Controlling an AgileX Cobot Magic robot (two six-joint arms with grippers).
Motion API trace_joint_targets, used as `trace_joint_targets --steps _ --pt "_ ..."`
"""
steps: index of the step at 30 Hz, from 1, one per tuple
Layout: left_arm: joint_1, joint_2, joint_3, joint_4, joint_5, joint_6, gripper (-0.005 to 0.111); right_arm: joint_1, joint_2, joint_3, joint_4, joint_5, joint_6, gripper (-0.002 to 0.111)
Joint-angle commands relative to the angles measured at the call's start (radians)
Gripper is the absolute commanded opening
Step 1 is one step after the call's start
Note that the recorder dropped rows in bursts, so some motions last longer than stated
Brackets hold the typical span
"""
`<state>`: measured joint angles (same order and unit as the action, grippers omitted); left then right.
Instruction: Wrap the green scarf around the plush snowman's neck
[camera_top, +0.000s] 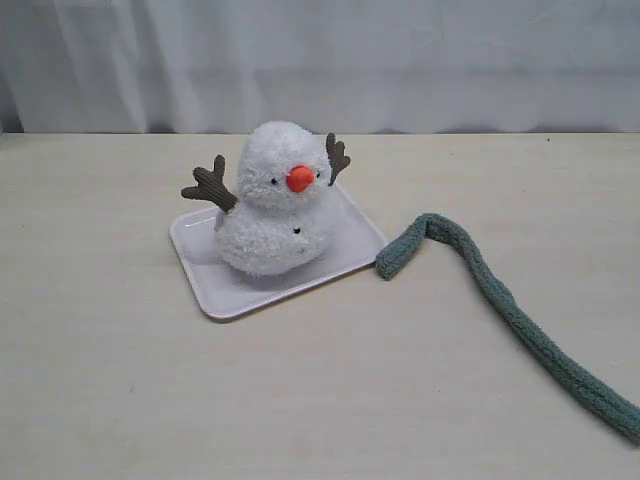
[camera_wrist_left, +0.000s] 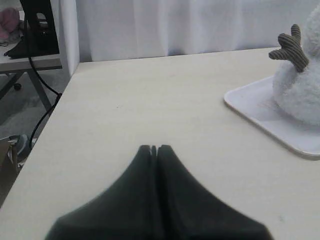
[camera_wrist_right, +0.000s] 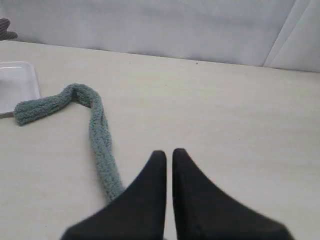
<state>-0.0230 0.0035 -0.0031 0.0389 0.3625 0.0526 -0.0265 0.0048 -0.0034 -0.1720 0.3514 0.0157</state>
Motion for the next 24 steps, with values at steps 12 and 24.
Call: trace_joint_targets --steps 12,24 --pt "0.002 -0.004 0.003 0.001 -0.009 -0.004 0.0 -0.005 -0.005 -0.136 -0.136 -0.735 0.398 0.004" --pt "0.002 -0.004 0.003 0.001 -0.009 -0.004 0.0 -0.005 0.567 -0.75 0.107 0.332 0.016 0.069"
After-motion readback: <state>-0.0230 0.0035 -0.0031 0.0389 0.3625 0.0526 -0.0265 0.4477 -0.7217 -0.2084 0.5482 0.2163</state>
